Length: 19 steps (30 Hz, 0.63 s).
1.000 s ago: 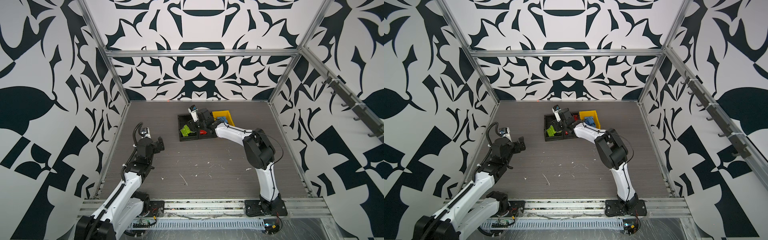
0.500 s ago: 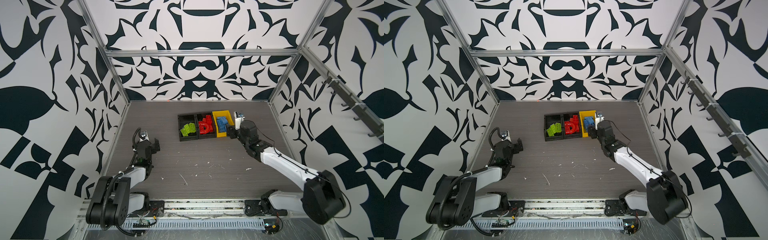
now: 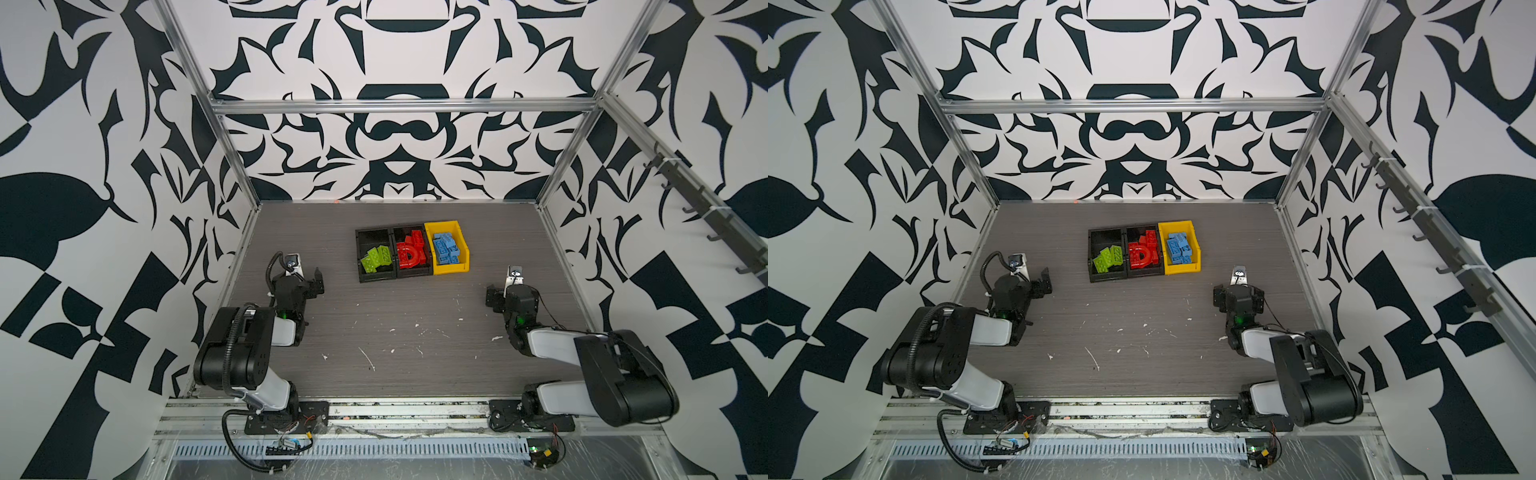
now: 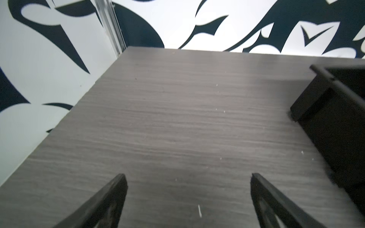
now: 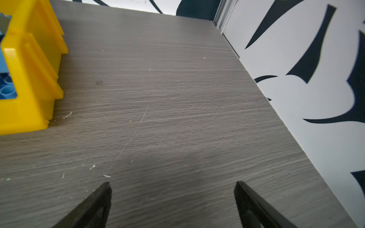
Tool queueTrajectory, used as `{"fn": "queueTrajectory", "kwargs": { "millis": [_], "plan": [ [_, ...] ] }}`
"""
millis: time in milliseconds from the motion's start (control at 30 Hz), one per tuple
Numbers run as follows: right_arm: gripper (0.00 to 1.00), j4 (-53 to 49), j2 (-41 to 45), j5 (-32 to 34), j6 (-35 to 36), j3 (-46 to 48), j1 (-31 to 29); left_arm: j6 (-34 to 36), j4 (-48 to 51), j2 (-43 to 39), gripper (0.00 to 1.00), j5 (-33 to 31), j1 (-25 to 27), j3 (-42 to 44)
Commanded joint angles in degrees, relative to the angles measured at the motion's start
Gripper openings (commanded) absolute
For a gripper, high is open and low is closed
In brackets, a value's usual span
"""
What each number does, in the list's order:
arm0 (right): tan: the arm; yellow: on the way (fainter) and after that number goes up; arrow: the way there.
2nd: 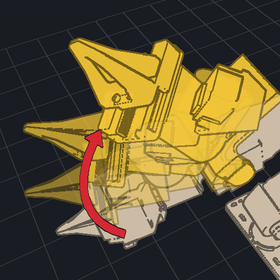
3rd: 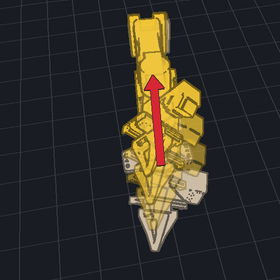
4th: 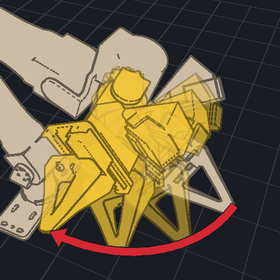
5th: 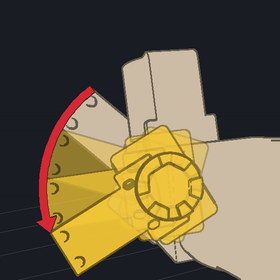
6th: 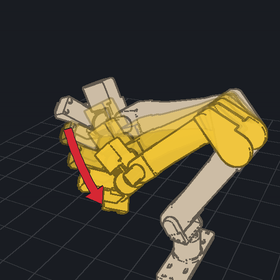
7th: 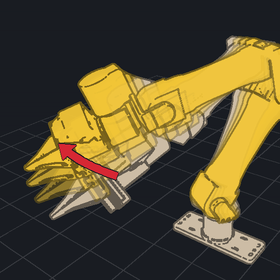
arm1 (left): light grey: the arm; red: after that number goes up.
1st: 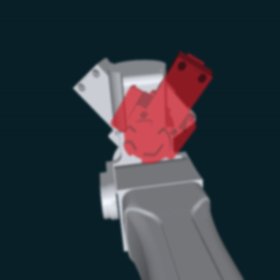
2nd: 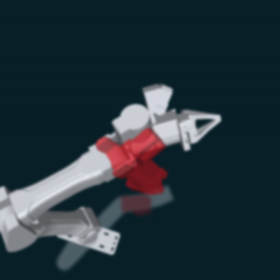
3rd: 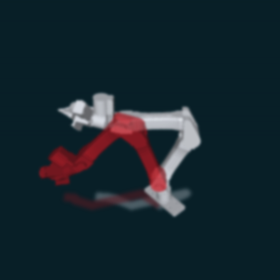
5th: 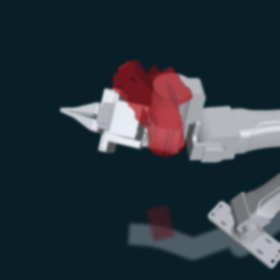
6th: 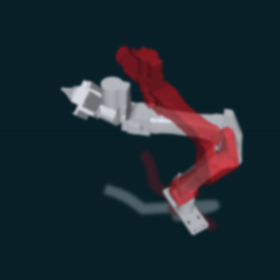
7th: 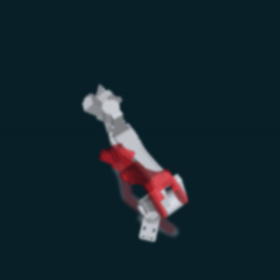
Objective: Sort the legos into containers by color
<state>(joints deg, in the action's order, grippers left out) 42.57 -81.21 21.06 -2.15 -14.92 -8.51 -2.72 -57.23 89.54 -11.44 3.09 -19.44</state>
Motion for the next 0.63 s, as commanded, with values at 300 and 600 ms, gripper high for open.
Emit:
{"fn": "queueTrajectory", "kwargs": {
  "millis": [300,600],
  "plan": [
    [1.00,12.03,-8.30,-1.12,2.12,-4.64,0.53,0.53,1.71,0.10,1.00,0.16,0.33,-0.51],
    [1.00,12.46,-8.44,-1.17,2.15,-4.59,0.58,0.53,1.85,0.03,1.00,0.68,0.28,-0.42]
  ]
}}
